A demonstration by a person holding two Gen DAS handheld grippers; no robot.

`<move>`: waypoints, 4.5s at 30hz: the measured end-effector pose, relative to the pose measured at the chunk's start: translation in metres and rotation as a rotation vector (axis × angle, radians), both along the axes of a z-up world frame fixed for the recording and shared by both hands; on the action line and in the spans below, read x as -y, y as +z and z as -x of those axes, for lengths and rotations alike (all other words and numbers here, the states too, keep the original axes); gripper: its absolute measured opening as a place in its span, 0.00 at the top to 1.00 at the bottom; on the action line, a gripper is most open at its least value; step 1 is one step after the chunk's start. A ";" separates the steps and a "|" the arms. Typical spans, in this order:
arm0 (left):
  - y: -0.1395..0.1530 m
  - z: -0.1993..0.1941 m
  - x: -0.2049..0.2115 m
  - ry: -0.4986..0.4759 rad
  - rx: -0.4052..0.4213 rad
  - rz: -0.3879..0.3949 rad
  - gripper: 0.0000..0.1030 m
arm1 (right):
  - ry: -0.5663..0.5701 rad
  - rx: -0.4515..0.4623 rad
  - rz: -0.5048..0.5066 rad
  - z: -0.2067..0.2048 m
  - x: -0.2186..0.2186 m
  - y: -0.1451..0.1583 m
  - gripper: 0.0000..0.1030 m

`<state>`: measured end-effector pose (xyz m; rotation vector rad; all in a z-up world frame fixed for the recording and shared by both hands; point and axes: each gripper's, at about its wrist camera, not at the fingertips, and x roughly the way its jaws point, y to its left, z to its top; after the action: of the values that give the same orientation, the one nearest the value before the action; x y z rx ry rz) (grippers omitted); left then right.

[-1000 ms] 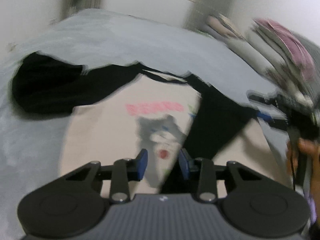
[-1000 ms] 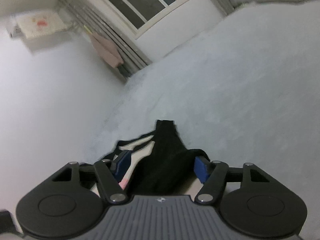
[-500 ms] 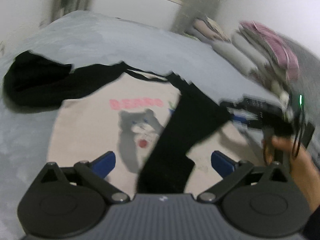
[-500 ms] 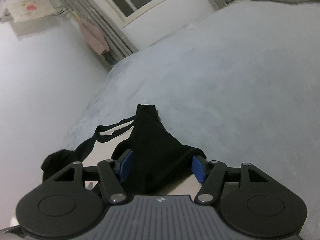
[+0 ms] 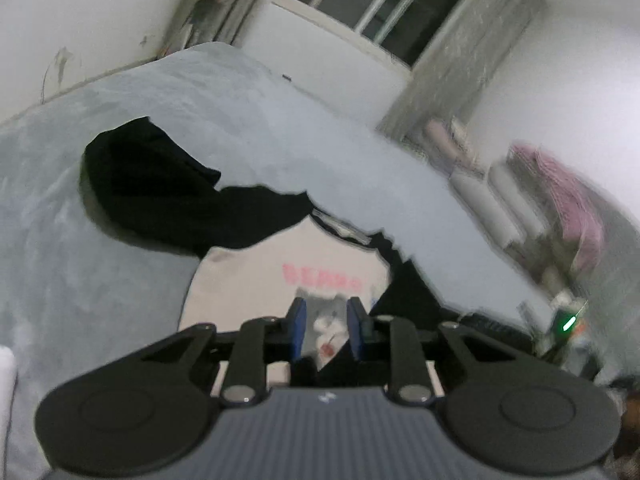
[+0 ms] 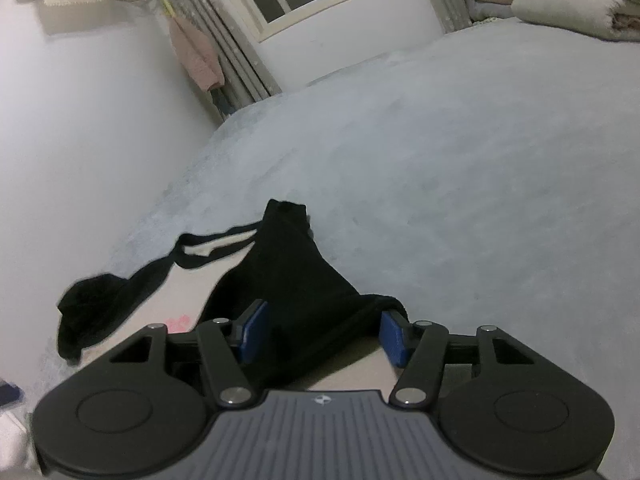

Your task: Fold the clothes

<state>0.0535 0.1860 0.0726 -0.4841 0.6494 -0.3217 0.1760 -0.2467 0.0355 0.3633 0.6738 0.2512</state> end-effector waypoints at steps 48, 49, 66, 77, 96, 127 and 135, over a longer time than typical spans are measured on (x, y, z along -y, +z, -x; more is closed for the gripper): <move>0.008 0.056 -0.002 0.056 0.070 -0.023 0.44 | 0.066 -0.046 0.267 0.018 -0.017 0.016 0.29; 0.008 0.055 -0.003 0.059 0.069 -0.027 0.44 | 0.062 -0.052 0.279 0.019 -0.018 0.018 0.23; -0.023 -0.009 0.060 -0.095 -0.022 -0.223 0.18 | 0.591 0.156 0.395 0.074 -0.143 0.016 0.41; -0.016 0.002 0.015 0.050 -0.023 -0.062 0.86 | 0.638 0.175 0.312 0.076 -0.142 0.031 0.94; -0.024 0.012 0.042 -0.029 -0.045 -0.205 0.42 | 0.673 0.102 0.251 0.080 -0.096 0.051 0.48; -0.044 -0.002 0.055 -0.116 -0.105 -0.282 0.29 | 0.431 -0.036 0.362 -0.114 -0.062 0.037 0.78; -0.046 -0.003 0.060 -0.133 -0.106 -0.302 0.28 | 0.529 -0.105 0.547 -0.112 -0.108 0.026 0.73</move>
<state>0.0561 0.1259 0.0265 -0.1700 0.8202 -0.3178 0.2882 -0.1391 0.0612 -0.3368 0.9033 0.5347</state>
